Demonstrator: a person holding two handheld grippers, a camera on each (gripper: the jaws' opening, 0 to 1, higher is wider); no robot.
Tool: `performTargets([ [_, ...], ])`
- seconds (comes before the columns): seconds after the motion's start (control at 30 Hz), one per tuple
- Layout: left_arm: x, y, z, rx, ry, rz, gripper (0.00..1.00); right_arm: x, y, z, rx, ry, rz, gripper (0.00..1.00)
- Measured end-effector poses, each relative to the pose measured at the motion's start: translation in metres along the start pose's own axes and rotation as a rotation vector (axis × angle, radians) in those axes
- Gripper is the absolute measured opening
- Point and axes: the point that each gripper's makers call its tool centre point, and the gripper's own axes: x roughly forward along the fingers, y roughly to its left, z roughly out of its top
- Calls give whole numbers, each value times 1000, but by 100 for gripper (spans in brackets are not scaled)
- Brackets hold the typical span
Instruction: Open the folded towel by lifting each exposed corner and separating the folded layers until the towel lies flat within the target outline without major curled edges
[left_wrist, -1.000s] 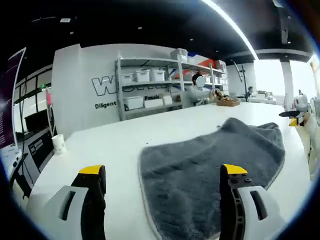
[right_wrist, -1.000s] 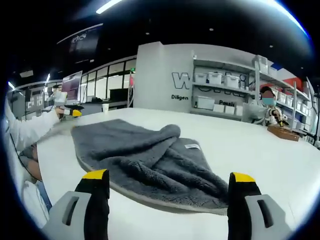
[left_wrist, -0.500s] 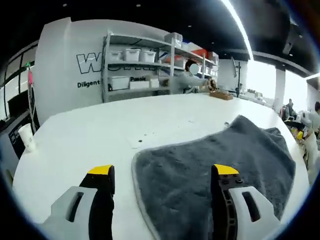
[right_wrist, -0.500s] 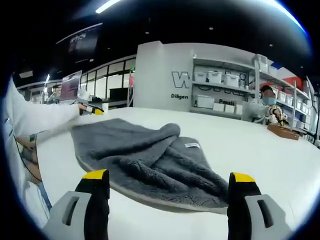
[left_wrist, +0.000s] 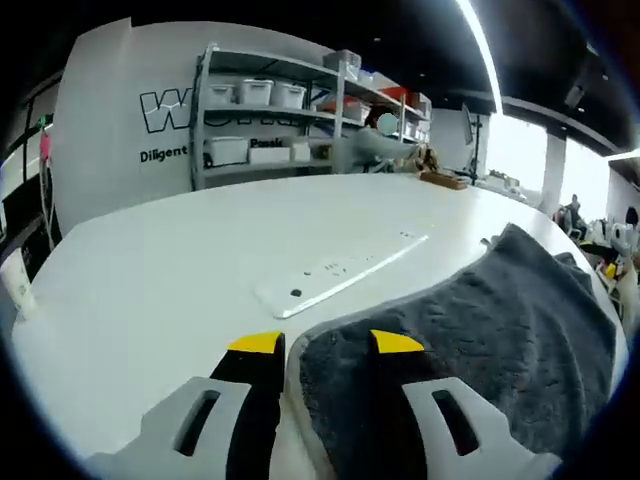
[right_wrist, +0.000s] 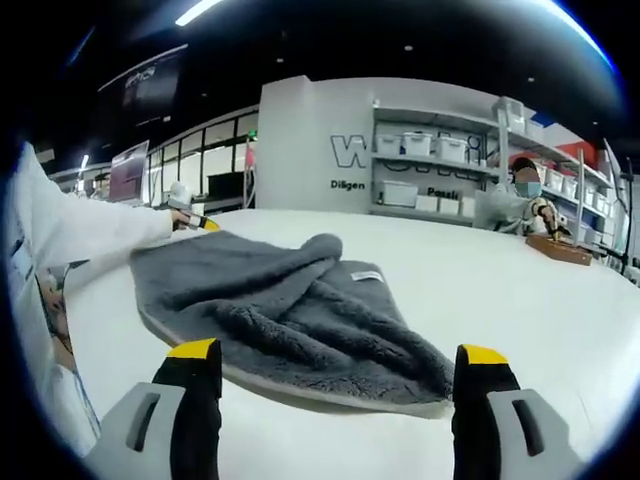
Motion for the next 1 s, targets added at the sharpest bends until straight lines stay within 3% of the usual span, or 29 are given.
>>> performTargets([
  [0.23,12,6,-7,-6,18,43,28,-2,-9,-5,22,9,-20,93],
  [0.43,12,-1,-9,10,7,57,16,0,-7,-9,25,19,-11,92],
  [0.57,9,0,-7,100,33,87,7,0,-4,-8,20,21,-3,92],
  [0.8,-7,12,-12,227,117,188,5,-8,-8,-3,20,5,-24,90],
  [1.0,-27,28,-22,224,145,233,5,-11,-10,0,13,-3,-37,89],
])
